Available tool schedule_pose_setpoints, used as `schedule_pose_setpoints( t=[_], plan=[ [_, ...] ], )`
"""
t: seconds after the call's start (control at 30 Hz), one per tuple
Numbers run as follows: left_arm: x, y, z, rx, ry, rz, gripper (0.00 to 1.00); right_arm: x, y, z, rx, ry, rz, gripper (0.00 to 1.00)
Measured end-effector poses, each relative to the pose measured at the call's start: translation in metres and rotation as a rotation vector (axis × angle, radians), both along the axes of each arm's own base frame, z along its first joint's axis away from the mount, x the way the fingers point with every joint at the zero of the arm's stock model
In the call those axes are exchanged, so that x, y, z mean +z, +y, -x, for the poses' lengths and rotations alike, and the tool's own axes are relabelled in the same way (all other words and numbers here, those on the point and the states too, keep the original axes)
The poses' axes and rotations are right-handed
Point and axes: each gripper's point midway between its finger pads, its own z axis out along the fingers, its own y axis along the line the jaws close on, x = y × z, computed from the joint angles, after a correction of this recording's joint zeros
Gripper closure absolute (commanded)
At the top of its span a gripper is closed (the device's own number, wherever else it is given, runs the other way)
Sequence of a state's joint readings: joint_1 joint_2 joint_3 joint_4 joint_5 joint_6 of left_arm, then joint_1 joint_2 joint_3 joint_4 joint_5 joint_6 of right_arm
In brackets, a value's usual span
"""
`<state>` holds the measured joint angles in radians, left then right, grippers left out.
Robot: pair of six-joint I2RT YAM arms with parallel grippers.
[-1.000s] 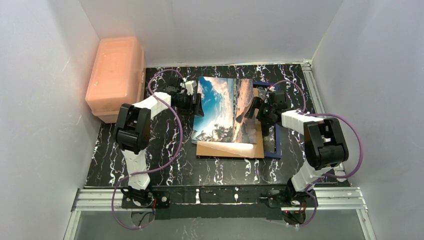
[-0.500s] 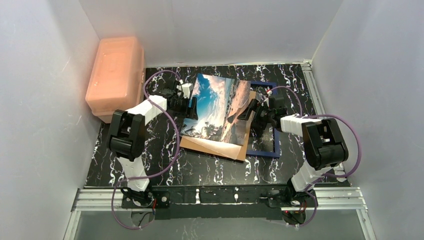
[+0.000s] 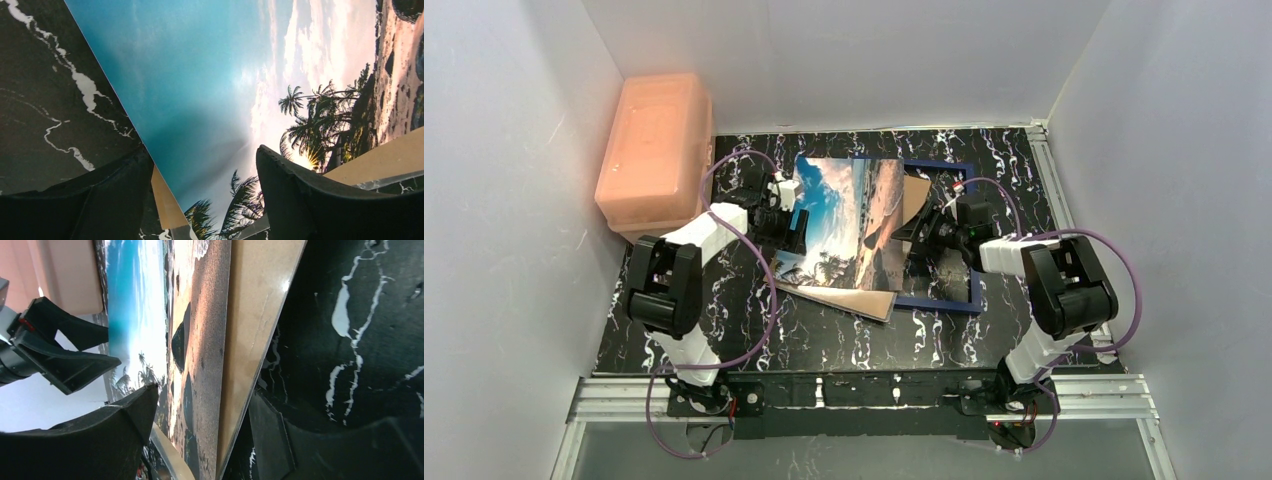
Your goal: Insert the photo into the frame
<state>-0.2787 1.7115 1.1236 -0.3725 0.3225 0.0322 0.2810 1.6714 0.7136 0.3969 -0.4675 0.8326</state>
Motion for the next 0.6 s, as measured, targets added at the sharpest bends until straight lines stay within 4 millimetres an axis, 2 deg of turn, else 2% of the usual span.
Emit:
schedule_pose_setpoints(
  t=[0.13,0.37,0.6],
  plan=[
    [-0.002,0.008,-0.002,0.009,-0.006,-0.028,0.15,-0.003,0.009,0.000,0.010,-0.002,-0.014,0.44],
    [-0.002,0.018,-0.007,0.016,-0.033,-0.072,0.14,-0.020,0.017,-0.001,0.001,0.050,-0.011,0.74],
    [-0.006,0.031,-0.009,0.020,-0.049,-0.127,0.15,-0.008,0.031,-0.012,0.009,0.010,-0.014,0.82]
  ],
)
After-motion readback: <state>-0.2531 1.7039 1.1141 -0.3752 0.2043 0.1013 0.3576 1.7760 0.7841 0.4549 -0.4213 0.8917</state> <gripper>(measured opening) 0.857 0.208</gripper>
